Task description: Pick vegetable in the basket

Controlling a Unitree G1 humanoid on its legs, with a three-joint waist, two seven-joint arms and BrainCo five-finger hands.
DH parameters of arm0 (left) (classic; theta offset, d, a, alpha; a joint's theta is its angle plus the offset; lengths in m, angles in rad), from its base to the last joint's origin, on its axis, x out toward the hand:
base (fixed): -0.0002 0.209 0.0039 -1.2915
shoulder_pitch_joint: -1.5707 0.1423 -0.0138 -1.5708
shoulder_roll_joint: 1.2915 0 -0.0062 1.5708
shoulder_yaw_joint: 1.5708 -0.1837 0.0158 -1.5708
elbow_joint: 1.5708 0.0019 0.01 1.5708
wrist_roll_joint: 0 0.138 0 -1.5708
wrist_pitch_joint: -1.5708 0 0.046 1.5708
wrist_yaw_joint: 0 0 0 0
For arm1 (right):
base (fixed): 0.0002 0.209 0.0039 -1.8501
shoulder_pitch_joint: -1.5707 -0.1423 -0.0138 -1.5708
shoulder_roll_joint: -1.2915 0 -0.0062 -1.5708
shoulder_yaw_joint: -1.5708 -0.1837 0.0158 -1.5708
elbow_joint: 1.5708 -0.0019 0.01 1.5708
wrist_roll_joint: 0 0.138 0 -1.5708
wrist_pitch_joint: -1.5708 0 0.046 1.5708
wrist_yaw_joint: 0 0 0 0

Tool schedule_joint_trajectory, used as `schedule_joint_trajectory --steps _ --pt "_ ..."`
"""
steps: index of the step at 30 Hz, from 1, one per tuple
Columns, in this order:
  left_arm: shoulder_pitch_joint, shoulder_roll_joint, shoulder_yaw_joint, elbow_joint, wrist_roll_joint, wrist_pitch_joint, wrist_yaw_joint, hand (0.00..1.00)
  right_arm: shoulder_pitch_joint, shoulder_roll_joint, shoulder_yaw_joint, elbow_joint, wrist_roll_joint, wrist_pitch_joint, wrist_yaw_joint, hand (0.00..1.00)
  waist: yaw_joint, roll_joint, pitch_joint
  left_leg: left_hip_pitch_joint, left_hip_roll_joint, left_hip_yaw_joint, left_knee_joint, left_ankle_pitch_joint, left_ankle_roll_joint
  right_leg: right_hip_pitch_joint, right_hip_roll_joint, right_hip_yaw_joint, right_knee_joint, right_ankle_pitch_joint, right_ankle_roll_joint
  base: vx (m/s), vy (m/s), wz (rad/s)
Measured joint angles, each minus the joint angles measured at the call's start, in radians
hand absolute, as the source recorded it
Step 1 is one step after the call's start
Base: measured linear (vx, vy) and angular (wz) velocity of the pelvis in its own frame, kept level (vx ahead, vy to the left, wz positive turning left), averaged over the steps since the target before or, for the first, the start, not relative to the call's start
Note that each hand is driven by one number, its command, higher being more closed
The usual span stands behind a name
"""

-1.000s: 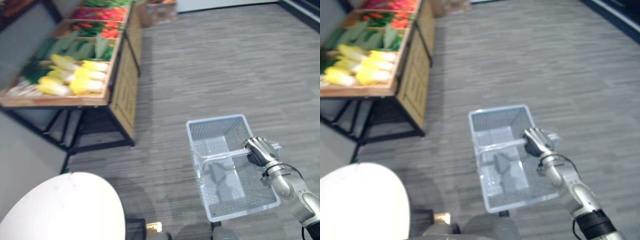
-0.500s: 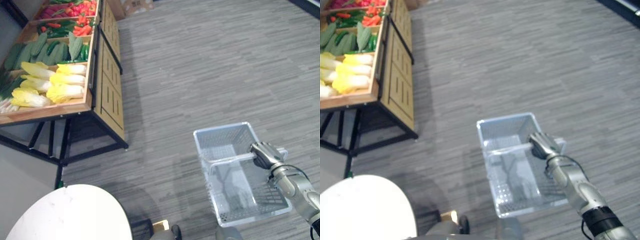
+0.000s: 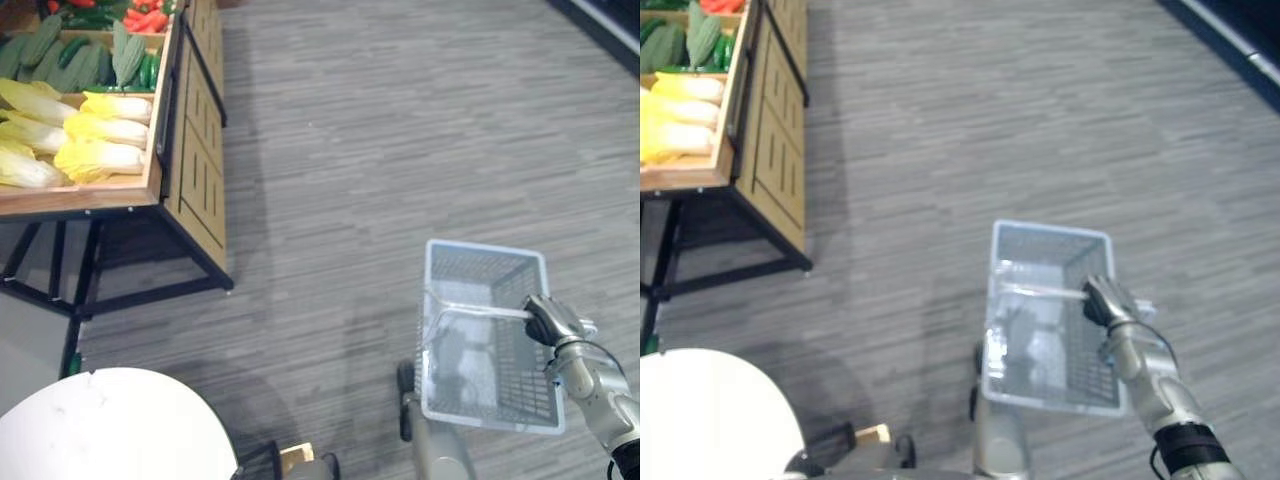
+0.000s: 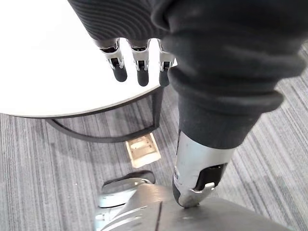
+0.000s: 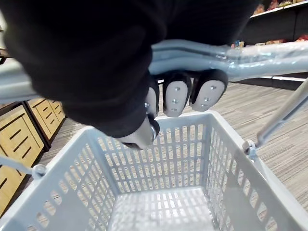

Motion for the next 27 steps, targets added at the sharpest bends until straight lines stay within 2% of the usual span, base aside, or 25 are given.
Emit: schedule_joint_trajectory --steps 1,2,3,4,5,7,8,9,10,11,12,14,15,16,19,20,21,22,24,25,26,27 --pt "0.006 0.002 0.001 -0.002 0.0 0.0 0.0 0.0 0.001 0.001 -0.013 0.001 0.0 0.002 0.0 1.0 -0.007 0.002 0.002 0.019 0.005 -0.021 -0.008 -0.016 -0.009 0.001 -0.006 0.002 0.023 0.045 0.002 0.56 -0.345 0.88" --pt "0.004 -0.017 0.0 -0.002 0.0 0.007 0.001 0.0 0.005 -0.001 -0.054 0.006 -0.002 0.011 0.0 1.0 -0.022 0.044 -0.003 0.035 0.054 -0.062 -0.019 -0.041 -0.007 -0.026 0.033 -0.012 0.123 0.11 0.012 0.59 -0.345 0.74" --pt "0.001 -0.029 0.003 0.0 0.0 0.008 0.0 0.0 0.012 0.001 -0.074 0.006 -0.002 0.022 0.0 1.0 -0.023 0.085 -0.021 0.029 0.08 -0.102 0.007 -0.026 -0.024 -0.052 0.058 -0.027 0.187 0.101 -0.004 0.6 -0.342 0.54" --pt "-0.007 -0.037 0.002 -0.002 0.0 0.003 -0.002 0.0 0.008 0.0 -0.076 0.007 -0.002 0.03 0.002 1.0 -0.015 0.104 -0.023 0.023 0.096 -0.126 0.041 0.004 -0.03 -0.063 0.077 -0.042 0.243 0.054 -0.059 0.58 -0.332 0.24" --pt "-0.009 -0.044 0.012 -0.002 0.0 -0.002 0.003 0.0 0.008 0.001 -0.075 0.004 -0.002 0.03 0.002 1.0 -0.01 0.105 -0.024 0.004 0.104 -0.141 0.095 0.048 -0.045 -0.061 0.086 -0.053 0.287 0.028 -0.082 0.56 -0.333 0.08" --pt "-0.009 -0.045 0.021 -0.003 0.0 -0.005 0.011 0.0 0.012 0.0 -0.086 0.001 -0.002 0.03 0.002 1.0 -0.007 0.103 -0.024 -0.055 0.097 -0.151 0.276 0.159 -0.081 -0.016 0.088 -0.076 0.334 -0.048 -0.103 0.54 -0.299 0.19" --pt "-0.009 -0.045 0.023 -0.01 0.0 -0.005 0.016 0.0 0.012 -0.001 -0.087 -0.005 -0.002 0.03 0.002 1.0 -0.006 0.104 -0.024 -0.105 0.087 -0.15 0.407 0.265 -0.144 0.025 0.088 -0.084 0.334 -0.082 -0.11 0.4 -0.199 0.17" --pt "-0.009 -0.045 0.026 -0.014 0.0 -0.005 0.018 0.0 0.015 -0.002 -0.086 -0.008 -0.002 0.03 0.002 1.0 -0.003 0.102 -0.023 -0.131 0.083 -0.147 0.47 0.336 -0.18 0.05 0.088 -0.085 0.33 -0.098 -0.114 0.47 -0.211 0.13" --pt "-0.008 -0.047 0.034 -0.017 0.0 -0.005 0.021 0.0 0.026 -0.002 -0.083 -0.017 -0.002 0.03 0.002 1.0 0.006 0.09 -0.016 -0.185 0.081 -0.123 0.606 0.446 -0.202 0.106 0.088 -0.085 0.313 -0.124 -0.123 0.49 -0.172 0.06" --pt "-0.007 -0.046 0.042 -0.018 0.0 -0.004 0.022 0.0 0.036 0.0 -0.075 -0.022 -0.001 0.031 0.002 1.0 0.017 0.091 -0.016 -0.248 0.096 -0.065 0.761 0.417 -0.178 0.165 0.09 -0.087 0.292 -0.147 -0.135 0.4 -0.128 0.01" --pt "-0.006 -0.046 0.044 -0.018 -0.001 -0.004 0.023 0.0 0.043 0.0 -0.073 -0.028 -0.001 0.031 0.002 1.0 0.026 0.091 -0.015 -0.273 0.102 -0.032 0.813 0.396 -0.158 0.193 0.091 -0.087 0.282 -0.157 -0.143 0.37 -0.091 -0.04" --pt "0.004 -0.047 0.049 -0.02 -0.002 -0.003 0.025 0.0 0.051 0.0 -0.071 -0.038 -0.001 0.031 0.002 1.0 0.04 0.09 -0.015 -0.364 0.106 0.068 0.877 0.318 -0.061 0.297 0.087 -0.085 0.221 -0.185 -0.156 0.36 -0.06 -0.02" --pt "0.014 -0.049 0.048 -0.02 -0.003 -0.003 0.026 0.0 0.052 0.0 -0.071 -0.039 -0.001 0.033 0.002 1.0 0.051 0.09 -0.015 -0.416 0.1 0.11 0.845 0.284 -0.039 0.339 0.081 -0.087 0.193 -0.191 -0.154 0.33 -0.015 -0.04" --pt "0.02 -0.049 0.048 -0.02 -0.003 -0.003 0.024 0.0 0.053 0.0 -0.071 -0.04 -0.001 0.035 0.002 1.0 0.059 0.09 -0.015 -0.445 0.097 0.13 0.817 0.273 -0.036 0.356 0.077 -0.087 0.182 -0.195 -0.148 0.32 0.041 -0.02" --pt "0.047 -0.059 0.048 -0.018 -0.003 0.008 0.021 0.0 0.064 -0.001 -0.07 -0.038 -0.001 0.041 0.002 1.0 0.066 0.087 -0.013 -0.536 0.063 0.19 0.528 0.254 -0.024 0.424 0.043 -0.103 0.15 -0.227 -0.117 0.38 0.123 0.14" --pt "0.065 -0.065 0.048 -0.019 -0.002 0.012 0.02 0.0 0.076 -0.001 -0.07 -0.034 -0.002 0.046 0.002 1.0 0.068 0.092 -0.017 -0.529 0.036 0.176 0.251 0.283 -0.036 0.463 0.027 -0.116 0.128 -0.241 -0.088 0.42 0.177 0.18" --pt "0.073 -0.069 0.048 -0.019 -0.002 0.012 0.019 0.0 0.082 0.0 -0.069 -0.033 -0.002 0.046 0.002 1.0 0.068 0.097 -0.019 -0.524 0.033 0.172 0.145 0.306 -0.043 0.479 0.024 -0.121 0.116 -0.247 -0.078 0.63 0.311 0.19" --pt "0.089 -0.08 0.047 -0.017 -0.002 0.016 0.016 0.0 0.093 0.0 -0.063 -0.033 -0.002 0.046 0.002 1.0 0.073 0.112 -0.028 -0.527 0.036 0.136 -0.032 0.347 -0.053 0.516 0.024 -0.129 0.088 -0.267 -0.051 0.48 0.269 0.05" --pt "0.106 -0.088 0.047 -0.012 -0.001 0.018 0.012 0.0 0.106 0.001 -0.042 -0.033 -0.003 0.047 0.002 1.0 0.084 0.125 -0.036 -0.537 0.06 0.111 -0.06 0.346 -0.054 0.569 0.024 -0.128 0.074 -0.302 -0.015 0.47 0.287 0.01" --pt "0.118 -0.088 0.046 -0.007 0.0 0.019 0.009 0.0 0.116 0.012 -0.026 -0.032 -0.009 0.047 0.002 1.0 0.084 0.129 -0.047 -0.526 0.065 0.141 -0.023 0.436 -0.05 0.628 0.01 -0.128 0.069 -0.337 0.001 0.47 0.281 0.08" --pt "0.117 -0.088 0.045 -0.003 0.001 0.018 0.009 0.0 0.126 0.021 -0.019 -0.031 -0.011 0.047 0.003 1.0 0.086 0.116 -0.055 -0.525 0.056 0.163 0.004 0.468 -0.032 0.643 -0.003 -0.122 0.07 -0.341 -0.003 0.67 0.372 0.11" --pt "0.12 -0.074 0.046 -0.006 0.011 0.017 0.002 0.0 0.135 0.027 0.014 -0.031 -0.011 0.044 0.012 1.0 0.097 0.091 -0.071 -0.533 0.027 0.192 0.047 0.472 -0.003 0.637 -0.041 -0.091 0.106 -0.329 -0.021 0.55 0.283 0.09"
